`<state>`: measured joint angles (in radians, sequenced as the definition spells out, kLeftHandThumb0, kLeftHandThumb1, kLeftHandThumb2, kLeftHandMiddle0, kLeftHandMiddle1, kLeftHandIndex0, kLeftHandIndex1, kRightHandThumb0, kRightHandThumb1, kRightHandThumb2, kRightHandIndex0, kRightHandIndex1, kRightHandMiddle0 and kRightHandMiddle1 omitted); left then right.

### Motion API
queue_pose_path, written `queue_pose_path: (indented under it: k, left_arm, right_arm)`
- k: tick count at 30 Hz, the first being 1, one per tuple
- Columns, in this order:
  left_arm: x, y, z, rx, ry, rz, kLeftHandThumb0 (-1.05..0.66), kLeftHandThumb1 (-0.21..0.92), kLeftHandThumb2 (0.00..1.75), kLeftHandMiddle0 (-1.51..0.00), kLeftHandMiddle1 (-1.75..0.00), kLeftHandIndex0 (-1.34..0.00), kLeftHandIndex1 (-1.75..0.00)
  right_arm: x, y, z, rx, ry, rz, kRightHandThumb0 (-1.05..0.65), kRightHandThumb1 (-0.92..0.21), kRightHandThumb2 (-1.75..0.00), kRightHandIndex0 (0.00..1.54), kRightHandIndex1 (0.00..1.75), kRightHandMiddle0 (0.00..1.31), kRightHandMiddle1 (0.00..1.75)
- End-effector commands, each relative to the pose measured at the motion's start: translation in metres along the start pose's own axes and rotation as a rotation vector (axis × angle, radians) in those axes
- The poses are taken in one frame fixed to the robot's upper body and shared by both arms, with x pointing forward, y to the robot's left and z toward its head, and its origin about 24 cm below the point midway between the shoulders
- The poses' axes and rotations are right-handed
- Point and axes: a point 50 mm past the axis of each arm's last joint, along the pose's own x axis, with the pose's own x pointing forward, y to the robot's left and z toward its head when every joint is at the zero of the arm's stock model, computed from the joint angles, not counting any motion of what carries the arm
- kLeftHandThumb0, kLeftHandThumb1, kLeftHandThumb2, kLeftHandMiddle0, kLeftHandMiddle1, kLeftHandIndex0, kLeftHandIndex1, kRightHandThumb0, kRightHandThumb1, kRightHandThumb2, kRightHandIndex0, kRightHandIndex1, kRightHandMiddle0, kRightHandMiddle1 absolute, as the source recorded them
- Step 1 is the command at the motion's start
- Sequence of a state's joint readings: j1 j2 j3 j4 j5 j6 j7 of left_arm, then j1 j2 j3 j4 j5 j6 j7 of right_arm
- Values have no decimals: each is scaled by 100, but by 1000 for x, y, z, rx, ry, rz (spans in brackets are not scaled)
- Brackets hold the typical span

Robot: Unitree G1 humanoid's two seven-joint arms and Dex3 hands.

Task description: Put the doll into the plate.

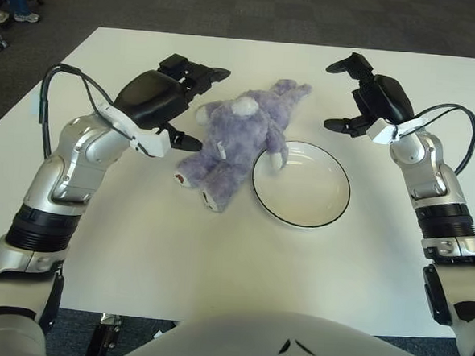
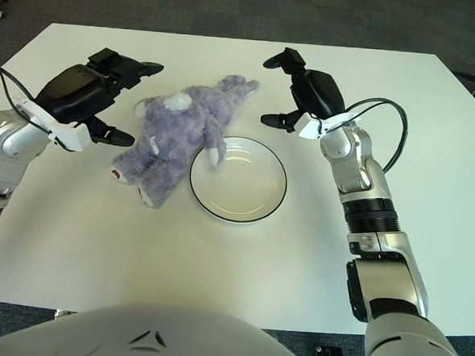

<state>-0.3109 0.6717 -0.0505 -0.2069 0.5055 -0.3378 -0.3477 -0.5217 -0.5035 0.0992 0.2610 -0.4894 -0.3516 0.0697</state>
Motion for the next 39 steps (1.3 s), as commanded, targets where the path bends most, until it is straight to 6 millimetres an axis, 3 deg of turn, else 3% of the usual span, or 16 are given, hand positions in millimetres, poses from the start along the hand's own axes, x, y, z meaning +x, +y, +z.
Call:
queue_pose_path:
  k: [1, 9, 25, 33, 39]
  left_arm:
    - [2, -4, 6, -28, -44, -14, -76, 56, 67, -4, -54, 0, -39]
    - [5, -11, 10, -92, -71, 18, -78, 58, 63, -11, -48, 0, -43]
    - [13, -18, 21, -248, -100, 25, -76, 52, 68, -13, -65, 0, -58]
    - [35, -41, 28, -304, -89, -19, -75, 53, 69, -9, -68, 0, -57]
    - [40, -53, 24, -280, -64, -40, -75, 54, 68, -3, -91, 0, -62]
  right_arm:
    - [2, -8, 2, -23, -8, -5, -65, -42, -82, 128, 175, 0, 95]
    - [2, -8, 1, -35, 6, -9, -66, -43, -81, 129, 175, 0, 94]
    - [1, -8, -1, 6, 4, -39, -71, -47, -75, 126, 175, 0, 96]
    - [1, -9, -2, 21, 2, -42, -73, -48, -74, 124, 175, 0, 98]
    - [-1, -10, -5, 34, 7, -38, -74, -49, -73, 124, 175, 0, 99]
